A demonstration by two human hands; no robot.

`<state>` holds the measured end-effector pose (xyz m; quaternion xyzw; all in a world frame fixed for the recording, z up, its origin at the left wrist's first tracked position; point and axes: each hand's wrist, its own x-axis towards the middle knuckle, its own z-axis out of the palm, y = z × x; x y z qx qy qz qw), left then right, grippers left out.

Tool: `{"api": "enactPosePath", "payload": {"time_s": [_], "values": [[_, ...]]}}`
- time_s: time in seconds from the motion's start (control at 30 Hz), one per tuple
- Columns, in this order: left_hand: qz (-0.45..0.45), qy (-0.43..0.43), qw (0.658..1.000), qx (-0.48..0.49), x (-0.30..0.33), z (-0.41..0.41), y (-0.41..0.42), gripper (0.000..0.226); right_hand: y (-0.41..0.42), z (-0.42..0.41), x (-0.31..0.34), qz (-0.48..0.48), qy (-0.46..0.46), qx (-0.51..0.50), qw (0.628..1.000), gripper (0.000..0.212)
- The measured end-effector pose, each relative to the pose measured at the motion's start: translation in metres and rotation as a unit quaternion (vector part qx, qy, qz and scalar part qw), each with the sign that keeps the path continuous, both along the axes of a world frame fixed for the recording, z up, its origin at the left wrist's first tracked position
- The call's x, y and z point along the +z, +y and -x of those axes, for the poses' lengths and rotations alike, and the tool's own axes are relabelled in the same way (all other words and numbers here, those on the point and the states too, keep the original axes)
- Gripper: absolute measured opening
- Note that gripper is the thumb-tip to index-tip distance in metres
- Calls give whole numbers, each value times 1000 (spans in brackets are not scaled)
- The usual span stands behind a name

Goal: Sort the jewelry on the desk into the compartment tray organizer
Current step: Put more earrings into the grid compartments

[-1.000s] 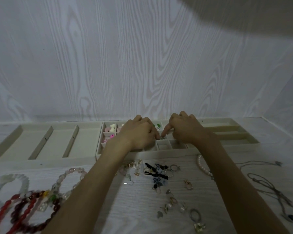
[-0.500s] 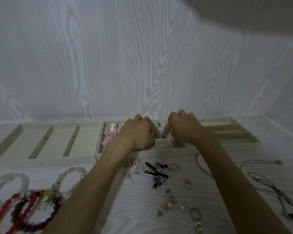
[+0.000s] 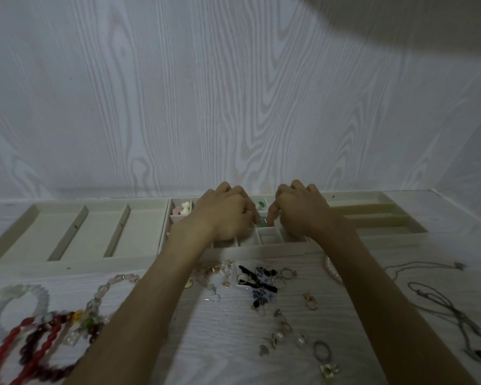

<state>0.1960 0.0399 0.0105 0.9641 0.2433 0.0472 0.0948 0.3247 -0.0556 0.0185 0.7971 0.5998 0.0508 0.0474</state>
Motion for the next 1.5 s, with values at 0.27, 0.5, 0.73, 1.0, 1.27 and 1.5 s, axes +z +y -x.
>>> {"api": "enactPosePath", "payload": {"time_s": [0.27,0.5,0.73,1.0,1.27,1.5], "values": [[12,-9,1000,-14,-5,-3,-4,33,-3,-5,12,-45,62,-15,997,51],[20,-2,1000,-17,-8,-5,-4,35,-1,-3,9,-30,60,-6,998,50],[62,-53,997,1,-2,3,3,29,-5,-4,13,3,82,-11,997,44],[162,-120,979,38,41,83,4,20,-31,20,50,-114,230,65,964,27],[155,-48,983,91,24,174,-23,19,-34,99,22,19,255,105,961,27],[144,-31,986,83,2,184,-47,21,-36,128,-13,-14,143,-15,989,22]]}}
